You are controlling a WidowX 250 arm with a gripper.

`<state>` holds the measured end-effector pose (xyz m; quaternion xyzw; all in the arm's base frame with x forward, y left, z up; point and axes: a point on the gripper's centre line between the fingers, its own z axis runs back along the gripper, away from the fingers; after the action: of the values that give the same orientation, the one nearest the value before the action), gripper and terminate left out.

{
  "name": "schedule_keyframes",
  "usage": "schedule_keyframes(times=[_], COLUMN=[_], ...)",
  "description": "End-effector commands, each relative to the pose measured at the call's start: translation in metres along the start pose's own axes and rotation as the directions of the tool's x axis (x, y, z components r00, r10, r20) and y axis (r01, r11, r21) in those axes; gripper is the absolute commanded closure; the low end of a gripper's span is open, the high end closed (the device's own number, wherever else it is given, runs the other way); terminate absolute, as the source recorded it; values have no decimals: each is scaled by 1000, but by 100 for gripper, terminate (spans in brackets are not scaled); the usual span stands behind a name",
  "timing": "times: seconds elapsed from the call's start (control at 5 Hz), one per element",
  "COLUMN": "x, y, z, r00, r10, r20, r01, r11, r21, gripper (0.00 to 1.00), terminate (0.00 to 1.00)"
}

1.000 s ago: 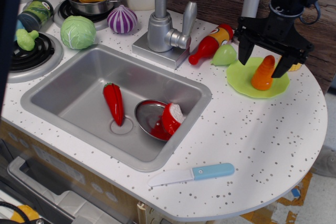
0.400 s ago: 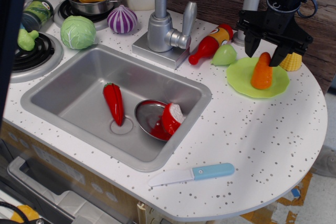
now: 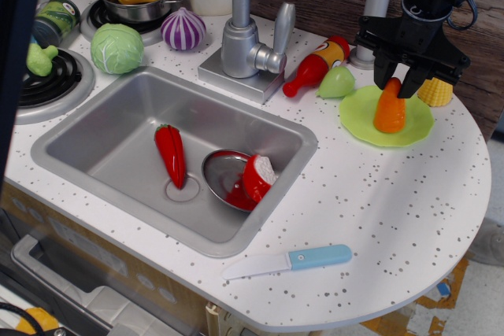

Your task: Take carrot off plate

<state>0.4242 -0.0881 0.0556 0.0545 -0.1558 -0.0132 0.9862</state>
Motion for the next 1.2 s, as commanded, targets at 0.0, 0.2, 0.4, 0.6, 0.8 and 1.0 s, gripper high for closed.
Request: schedule_keyframes(times=[0.0,0.2,0.4,0.6,0.8,1.0], x=[10,1,-28,-53,-66,-69], y=[0,-3,-12,-22,-27,-30], z=[24,54,55,53,48,44], r00=[1000,999,995,992,991,992], r10=[11,40,82,109,123,127], r20=[17,-31,-56,-70,-48,-9], r01=[-11,-39,-81,-108,-123,-127], r11=[1000,999,997,994,992,992], r21=[-23,24,15,13,22,24], gripper=[100,100,100,100,100,100], terminate=[0,0,0,0,0,0])
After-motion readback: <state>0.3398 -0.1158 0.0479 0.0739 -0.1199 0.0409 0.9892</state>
